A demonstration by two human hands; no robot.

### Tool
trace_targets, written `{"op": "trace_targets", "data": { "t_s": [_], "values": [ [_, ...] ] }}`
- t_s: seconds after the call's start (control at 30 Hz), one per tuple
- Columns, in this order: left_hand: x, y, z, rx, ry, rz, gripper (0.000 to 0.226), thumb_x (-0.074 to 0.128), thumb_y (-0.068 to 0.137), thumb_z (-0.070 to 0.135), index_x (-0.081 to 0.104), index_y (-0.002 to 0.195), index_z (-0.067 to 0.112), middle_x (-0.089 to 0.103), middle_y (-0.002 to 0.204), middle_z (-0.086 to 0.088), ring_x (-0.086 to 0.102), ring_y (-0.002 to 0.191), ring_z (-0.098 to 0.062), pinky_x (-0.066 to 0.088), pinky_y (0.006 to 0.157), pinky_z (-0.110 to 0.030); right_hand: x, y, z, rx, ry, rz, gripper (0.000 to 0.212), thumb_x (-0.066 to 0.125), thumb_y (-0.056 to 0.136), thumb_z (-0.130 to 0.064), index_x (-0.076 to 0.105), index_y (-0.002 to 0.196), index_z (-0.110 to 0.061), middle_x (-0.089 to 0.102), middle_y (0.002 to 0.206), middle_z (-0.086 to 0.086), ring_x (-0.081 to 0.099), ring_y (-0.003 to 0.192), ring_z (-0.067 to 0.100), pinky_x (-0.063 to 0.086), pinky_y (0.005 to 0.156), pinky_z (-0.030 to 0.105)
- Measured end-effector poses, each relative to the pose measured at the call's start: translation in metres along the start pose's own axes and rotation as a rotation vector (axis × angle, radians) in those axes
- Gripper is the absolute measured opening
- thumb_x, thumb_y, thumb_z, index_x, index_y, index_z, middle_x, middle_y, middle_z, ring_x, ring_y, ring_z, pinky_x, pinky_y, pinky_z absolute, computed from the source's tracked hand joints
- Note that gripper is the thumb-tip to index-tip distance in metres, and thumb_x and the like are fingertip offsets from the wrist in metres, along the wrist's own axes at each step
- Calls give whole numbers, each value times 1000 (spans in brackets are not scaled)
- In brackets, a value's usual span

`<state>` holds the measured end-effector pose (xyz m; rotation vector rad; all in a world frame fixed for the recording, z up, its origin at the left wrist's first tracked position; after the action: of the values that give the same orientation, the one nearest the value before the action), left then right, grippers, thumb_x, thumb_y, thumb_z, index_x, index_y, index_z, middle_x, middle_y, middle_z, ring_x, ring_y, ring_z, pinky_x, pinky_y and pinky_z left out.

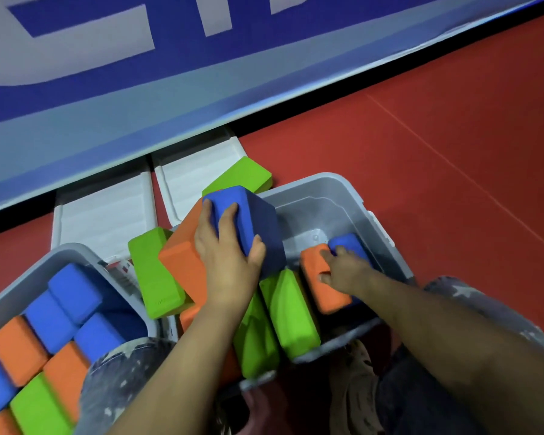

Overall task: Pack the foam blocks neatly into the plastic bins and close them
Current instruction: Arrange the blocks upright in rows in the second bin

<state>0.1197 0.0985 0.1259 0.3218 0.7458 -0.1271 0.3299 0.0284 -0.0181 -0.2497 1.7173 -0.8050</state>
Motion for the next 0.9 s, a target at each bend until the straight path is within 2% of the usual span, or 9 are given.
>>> {"op": "trace_targets", "data": {
  "t_s": [0.17,0.23,0.3,0.37,0.43,0.5,0.6,0.67,0.9],
  "values": [
    [-1,5,0,8,-12,29,60,58,80,33,46,136,12,18,154,-16,20,140,-33,21,115,-45,-3,18,-17,-25,86,43,75,47,91,-53,6,151,-34,-7,159,3,11,144,33,25,108,54],
    [-2,9,0,-8,-36,44,61,56,80,36,46,135,12,18,154,-16,20,140,-33,22,115,-45,-8,26,-25,-51,156,54,70,43,93,-54,12,151,-29,2,160,6,12,145,30,21,112,48],
    [-5,14,-1,-16,-51,59,61,55,80,36,46,135,11,19,153,-16,21,141,-33,23,114,-47,-17,29,-40,-111,306,79,67,44,91,-58,31,147,-24,29,154,7,30,140,26,27,111,36],
    [-7,17,-1,-6,-56,72,59,57,81,33,47,134,11,19,153,-16,21,141,-33,23,115,-46,-23,21,-54,-115,545,-56,65,49,83,-67,44,138,-32,46,142,-7,45,128,18,42,98,33],
    [-9,19,-3,-12,-57,84,57,62,81,27,47,134,11,19,153,-15,21,140,-32,21,115,-41,-17,8,-64,-101,721,-339,75,60,76,-67,37,141,-37,38,141,-14,40,130,17,47,87,39],
    [-11,19,-3,-25,-64,88,57,63,81,24,47,134,11,19,154,-15,21,140,-32,20,114,-36,-5,2,-65,-114,698,-490,80,71,77,-50,30,145,-36,33,147,-7,37,133,23,50,88,43],
    [-11,17,-1,-26,-70,77,57,62,81,25,47,135,11,19,153,-15,20,140,-32,21,115,-39,3,0,-64,-84,780,-523,74,74,81,-26,33,143,-33,52,130,-3,49,121,22,52,91,40],
    [-11,14,0,-19,-70,63,57,62,82,25,46,135,11,19,153,-16,20,140,-32,22,115,-44,1,2,-57,-82,777,-529,72,74,81,-25,35,141,-33,55,119,-3,51,115,21,52,89,37],
    [-11,13,-1,0,-46,43,58,61,81,25,48,134,9,20,153,-19,21,140,-35,22,115,-48,-5,7,-44,-86,684,-517,89,75,80,-25,19,149,-36,45,134,20,56,108,28,56,81,38]
  ]
}}
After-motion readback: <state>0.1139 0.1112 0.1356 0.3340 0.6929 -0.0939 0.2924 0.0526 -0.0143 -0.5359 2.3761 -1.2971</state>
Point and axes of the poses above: each hand's wrist, its own y-axis towards the middle knuckle, its own x-axis out of the palm, z = x × y, the point moved 4 cm from there along y, towards the middle knuckle
